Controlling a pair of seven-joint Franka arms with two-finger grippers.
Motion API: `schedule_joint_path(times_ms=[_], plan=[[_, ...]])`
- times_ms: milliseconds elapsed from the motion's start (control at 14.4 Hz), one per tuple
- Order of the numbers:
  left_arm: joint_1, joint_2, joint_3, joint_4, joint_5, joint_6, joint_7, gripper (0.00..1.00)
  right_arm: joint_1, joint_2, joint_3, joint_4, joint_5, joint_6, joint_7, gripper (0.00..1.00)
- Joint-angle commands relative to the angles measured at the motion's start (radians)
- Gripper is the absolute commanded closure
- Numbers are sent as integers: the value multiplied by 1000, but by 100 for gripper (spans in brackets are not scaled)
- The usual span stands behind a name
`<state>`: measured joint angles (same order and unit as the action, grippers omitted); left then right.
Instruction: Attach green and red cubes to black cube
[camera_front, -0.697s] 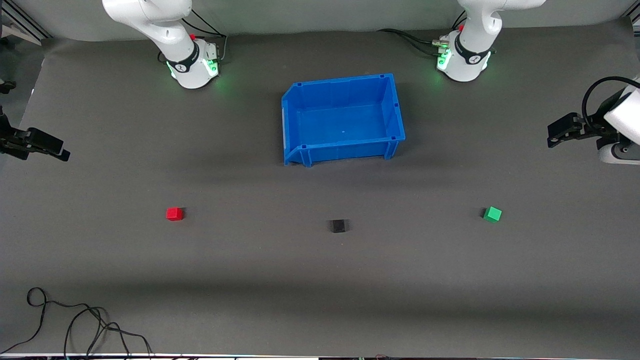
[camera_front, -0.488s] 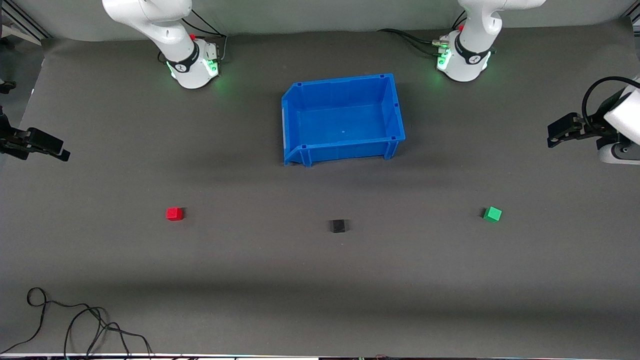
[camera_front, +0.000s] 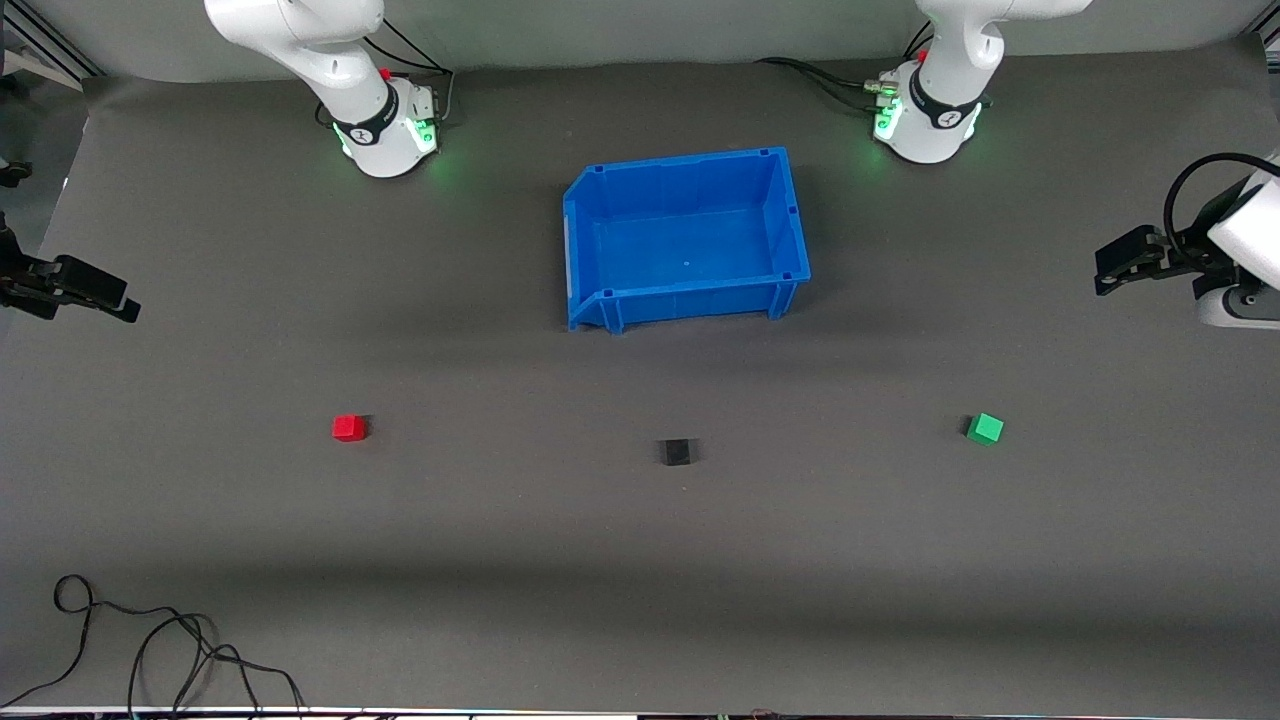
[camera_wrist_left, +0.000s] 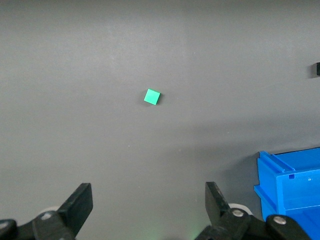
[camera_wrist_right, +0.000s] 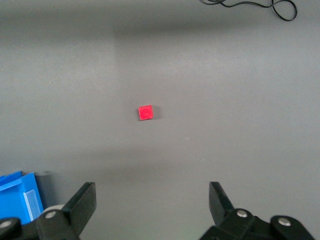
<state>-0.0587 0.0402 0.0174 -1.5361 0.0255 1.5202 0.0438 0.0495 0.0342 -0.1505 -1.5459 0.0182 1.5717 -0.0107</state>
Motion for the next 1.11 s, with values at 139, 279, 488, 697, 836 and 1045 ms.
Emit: schedule_joint_path(times_ms=[139, 279, 488, 697, 836, 1045], plan=[[-15, -13, 9, 4, 8, -11, -6, 0, -2, -3, -23, 3, -7, -28, 70, 0], [-15, -11, 9, 7, 10, -8, -6, 0, -2, -5, -35, 6, -6, -56, 130, 1], [-17, -11, 7, 7, 11, -8, -6, 0, 4, 3, -35, 6, 12, -62, 311, 1], [-15, -11, 9, 7, 11, -5, -6, 0, 6, 32, -34, 9, 62, -62, 481, 1], [-15, -10, 9, 14, 16, -2, -6, 0, 9, 52, -24, 9, 65, -56, 639, 1], [-13, 0, 10, 22, 17, 3, -6, 0, 15, 113, -23, 10, 108, -48, 852, 2]])
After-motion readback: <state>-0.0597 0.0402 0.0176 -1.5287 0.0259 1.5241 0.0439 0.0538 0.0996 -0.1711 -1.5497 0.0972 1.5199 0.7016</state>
